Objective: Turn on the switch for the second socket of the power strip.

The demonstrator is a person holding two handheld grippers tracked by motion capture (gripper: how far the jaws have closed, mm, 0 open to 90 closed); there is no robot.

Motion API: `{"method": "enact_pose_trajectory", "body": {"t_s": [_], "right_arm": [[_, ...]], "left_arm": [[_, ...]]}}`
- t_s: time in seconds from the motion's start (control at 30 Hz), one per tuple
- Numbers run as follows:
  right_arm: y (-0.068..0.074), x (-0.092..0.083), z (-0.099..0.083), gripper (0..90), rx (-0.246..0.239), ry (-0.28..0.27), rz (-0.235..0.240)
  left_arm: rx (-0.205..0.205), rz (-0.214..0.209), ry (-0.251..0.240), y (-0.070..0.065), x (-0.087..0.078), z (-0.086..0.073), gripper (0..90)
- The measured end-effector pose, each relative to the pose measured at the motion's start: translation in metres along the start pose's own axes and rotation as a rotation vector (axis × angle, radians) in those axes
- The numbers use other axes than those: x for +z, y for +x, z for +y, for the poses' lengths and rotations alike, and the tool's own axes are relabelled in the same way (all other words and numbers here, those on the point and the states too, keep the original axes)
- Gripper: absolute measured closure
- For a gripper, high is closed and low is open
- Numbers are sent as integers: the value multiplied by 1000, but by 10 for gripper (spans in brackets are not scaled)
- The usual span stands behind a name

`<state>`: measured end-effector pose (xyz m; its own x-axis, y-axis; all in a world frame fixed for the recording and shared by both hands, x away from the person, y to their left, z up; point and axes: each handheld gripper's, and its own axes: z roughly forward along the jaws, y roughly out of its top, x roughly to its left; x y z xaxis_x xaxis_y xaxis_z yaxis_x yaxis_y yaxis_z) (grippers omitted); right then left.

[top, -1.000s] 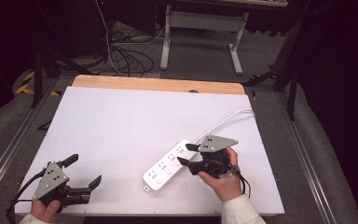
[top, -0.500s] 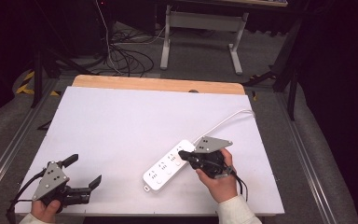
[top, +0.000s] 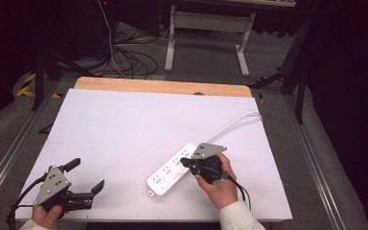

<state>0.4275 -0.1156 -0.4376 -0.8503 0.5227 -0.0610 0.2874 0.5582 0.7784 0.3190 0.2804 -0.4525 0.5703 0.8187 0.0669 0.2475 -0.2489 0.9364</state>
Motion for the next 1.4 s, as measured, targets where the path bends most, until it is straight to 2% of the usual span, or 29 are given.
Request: {"method": "enact_pose_trajectory", "body": {"t_s": [0.47, 0.73, 1.0, 1.23, 1.4], "right_arm": [[-3, 14, -7, 900, 25, 54, 3], [0, 21, -9, 900, 13, 80, 2], [0, 21, -10, 900, 25, 80, 6], [3, 21, -9, 900, 12, 86, -16], [3, 21, -9, 900, 13, 95, -14]], "left_arm": [[-8, 1, 2, 0, 1, 0, 15], [-4, 1, 4, 0, 0, 0, 15], [-7, 0, 4, 0, 1, 0, 15], [-4, 1, 5, 0, 1, 0, 15], [-7, 0, 4, 0, 1, 0, 15]]}}
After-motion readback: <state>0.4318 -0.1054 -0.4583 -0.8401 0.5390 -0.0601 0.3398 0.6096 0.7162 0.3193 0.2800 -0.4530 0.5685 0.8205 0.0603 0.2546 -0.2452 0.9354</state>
